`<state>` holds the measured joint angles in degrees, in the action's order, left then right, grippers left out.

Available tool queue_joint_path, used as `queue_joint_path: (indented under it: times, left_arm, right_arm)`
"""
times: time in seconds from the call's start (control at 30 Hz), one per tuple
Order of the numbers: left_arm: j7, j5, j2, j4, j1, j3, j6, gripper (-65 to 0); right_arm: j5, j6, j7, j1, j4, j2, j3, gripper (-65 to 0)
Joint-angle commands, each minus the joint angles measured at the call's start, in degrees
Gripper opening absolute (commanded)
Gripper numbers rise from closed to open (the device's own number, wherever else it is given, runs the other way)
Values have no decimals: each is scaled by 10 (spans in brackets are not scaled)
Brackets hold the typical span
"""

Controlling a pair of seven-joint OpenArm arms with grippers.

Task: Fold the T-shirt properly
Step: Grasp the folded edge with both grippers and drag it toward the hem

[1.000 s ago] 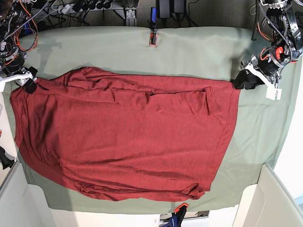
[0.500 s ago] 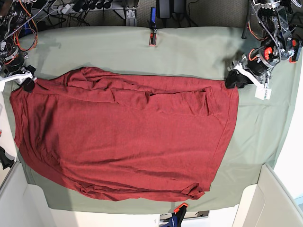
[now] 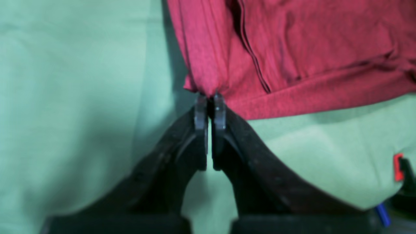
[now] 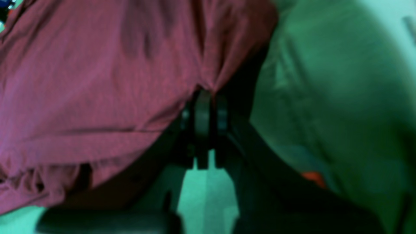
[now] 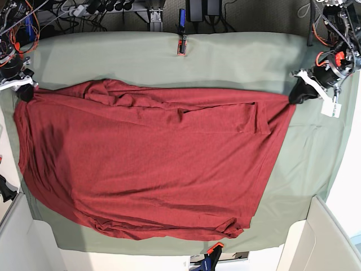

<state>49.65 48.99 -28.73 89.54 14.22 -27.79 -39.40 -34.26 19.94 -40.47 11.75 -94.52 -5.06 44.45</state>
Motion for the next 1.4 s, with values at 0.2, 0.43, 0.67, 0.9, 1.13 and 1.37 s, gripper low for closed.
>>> queue_joint_path:
  times: [0.2,0.43,0.67,0.9,1.13,1.37]
  left_arm:
    - [-20,9,-18,60,-5,-3,-6,-650]
    - [-37,-28,-18,57,-41,20,5,-650]
    - [-62,-107,-18,-10,-113,101,37,-650]
    - [-61,-104,-49,-108,-208,107,43,-650]
    - [-64,-99,-67,-171,-271,183,43,-650]
    - [-92,-127,-62,-210,-326,245,43,-650]
  right_arm:
    - [-6,3,20,-25,-17,-14,16,-650]
    - [15,3,24,-77,-2,-16,12,-650]
    - [43,2,38,-140,64,-19,-4,-650]
    - [60,2,47,-205,151,-35,-4,-650]
    - [72,2,49,-260,219,-51,-4,-650]
    - [83,2,52,-266,234,-51,-4,-650]
